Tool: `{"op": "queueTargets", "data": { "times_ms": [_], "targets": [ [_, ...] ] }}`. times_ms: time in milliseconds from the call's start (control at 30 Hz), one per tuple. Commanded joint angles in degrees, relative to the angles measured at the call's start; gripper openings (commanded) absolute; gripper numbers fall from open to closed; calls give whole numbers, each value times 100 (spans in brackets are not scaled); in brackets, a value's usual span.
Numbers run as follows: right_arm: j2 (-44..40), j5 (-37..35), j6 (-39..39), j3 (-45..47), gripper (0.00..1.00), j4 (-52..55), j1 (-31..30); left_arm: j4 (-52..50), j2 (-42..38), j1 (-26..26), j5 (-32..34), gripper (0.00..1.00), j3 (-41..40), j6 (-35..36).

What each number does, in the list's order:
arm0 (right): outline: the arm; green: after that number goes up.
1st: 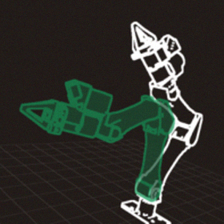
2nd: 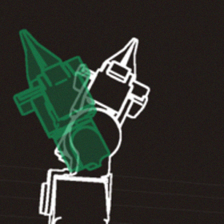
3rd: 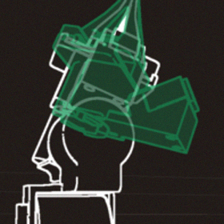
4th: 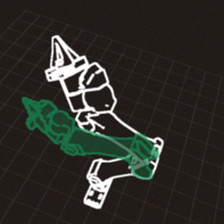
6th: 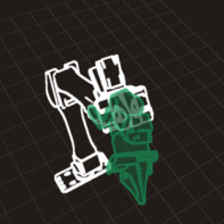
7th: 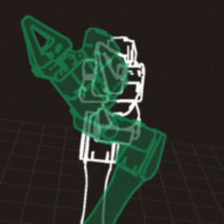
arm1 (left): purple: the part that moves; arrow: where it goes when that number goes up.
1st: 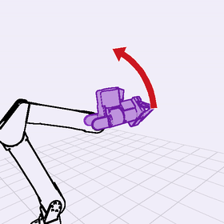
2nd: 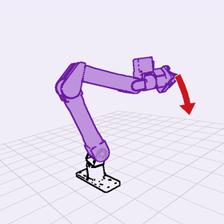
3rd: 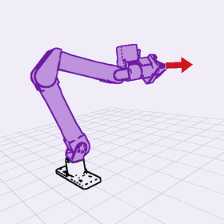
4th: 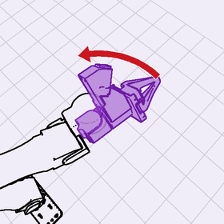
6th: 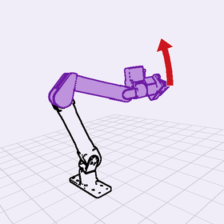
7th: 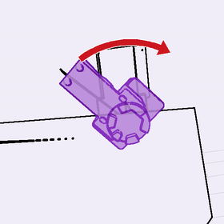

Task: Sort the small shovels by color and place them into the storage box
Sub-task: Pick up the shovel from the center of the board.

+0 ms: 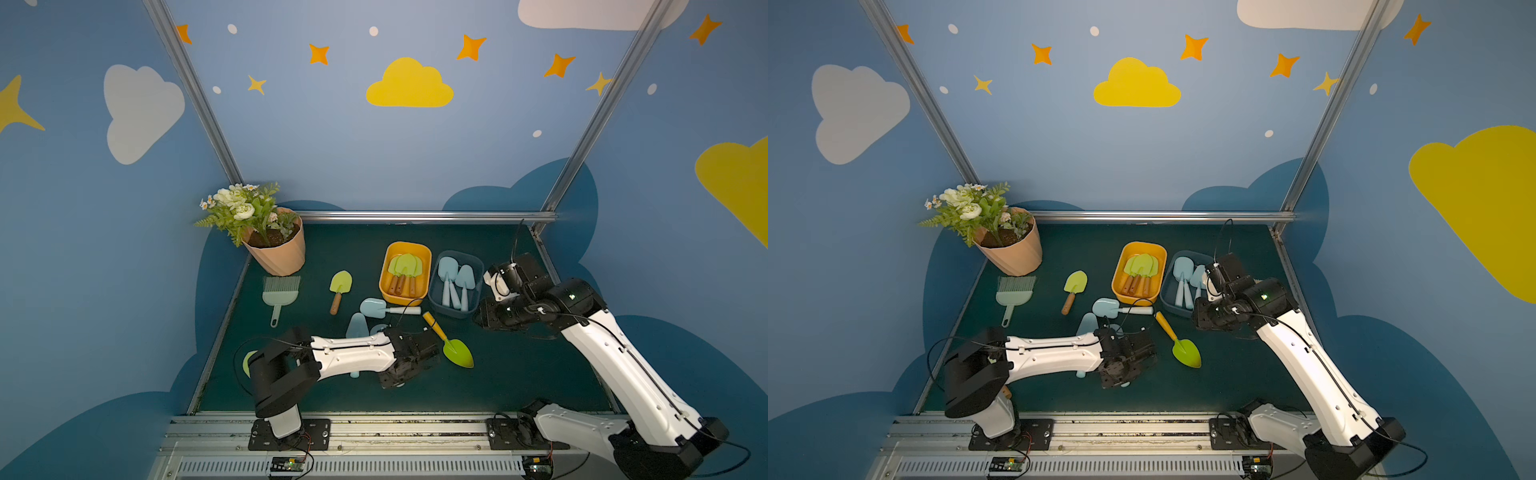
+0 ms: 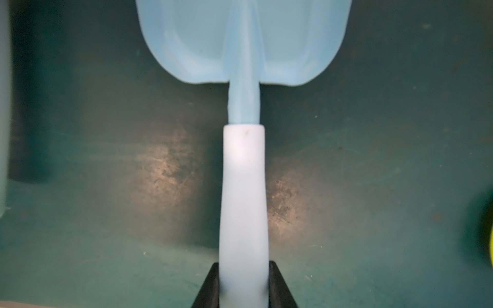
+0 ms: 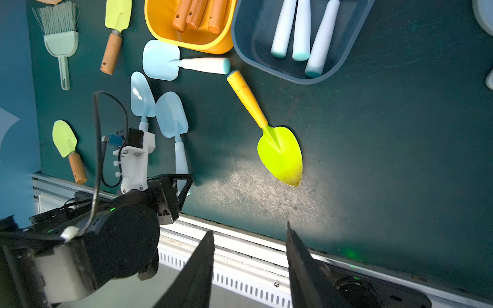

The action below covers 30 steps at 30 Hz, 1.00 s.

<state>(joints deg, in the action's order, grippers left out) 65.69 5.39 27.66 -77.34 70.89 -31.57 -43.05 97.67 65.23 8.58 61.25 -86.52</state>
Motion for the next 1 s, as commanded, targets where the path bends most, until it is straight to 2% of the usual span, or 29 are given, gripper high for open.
{"op": "queueTargets", "data": {
  "times_ms": [0,533,967],
  "targets": [
    [-74,28,55,64,45,-69,28,-291,-224,37,85,5,-60,-73],
    [-93,85,25,41,45,-73,28,-609,-575,277,141,3,157,-182],
    [-61,143,3,39,45,-124,37,-1773,-1375,551,662,3,701,-174]
  ]
}}
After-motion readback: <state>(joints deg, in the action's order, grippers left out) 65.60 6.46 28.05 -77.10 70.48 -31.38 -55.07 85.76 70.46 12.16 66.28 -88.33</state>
